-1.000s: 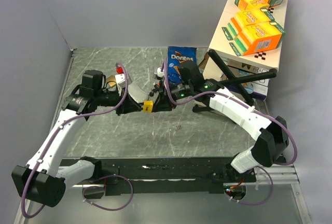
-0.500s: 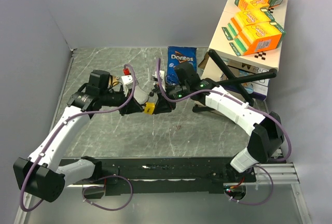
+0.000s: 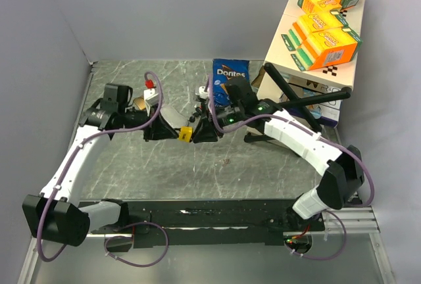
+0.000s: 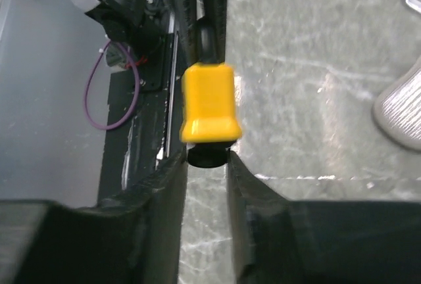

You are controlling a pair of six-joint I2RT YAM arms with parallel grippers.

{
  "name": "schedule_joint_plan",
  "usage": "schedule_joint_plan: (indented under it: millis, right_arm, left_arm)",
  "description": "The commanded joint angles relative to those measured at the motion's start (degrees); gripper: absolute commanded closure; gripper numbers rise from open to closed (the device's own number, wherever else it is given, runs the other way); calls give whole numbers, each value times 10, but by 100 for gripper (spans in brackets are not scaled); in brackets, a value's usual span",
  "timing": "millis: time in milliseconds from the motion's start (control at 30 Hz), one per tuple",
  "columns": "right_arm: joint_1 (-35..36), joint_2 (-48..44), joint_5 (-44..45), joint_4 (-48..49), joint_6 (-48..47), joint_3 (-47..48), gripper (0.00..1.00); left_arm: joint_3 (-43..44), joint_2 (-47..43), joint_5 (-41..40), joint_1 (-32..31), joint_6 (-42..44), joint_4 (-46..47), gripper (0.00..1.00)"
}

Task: Lock with the key
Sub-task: Place the lock at the center of the board.

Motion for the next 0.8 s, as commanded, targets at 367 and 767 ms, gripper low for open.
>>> schedule_joint_plan:
  millis: [367,767]
  right_arm:
    - [-37,-107,-32,-22,-104,-26,33]
    - [-6,-86,-35,87,8,-33,69]
  left_arm:
    - [67,-9,146,26,114,-85,99]
    - [10,-65,99,2,-44,87,99]
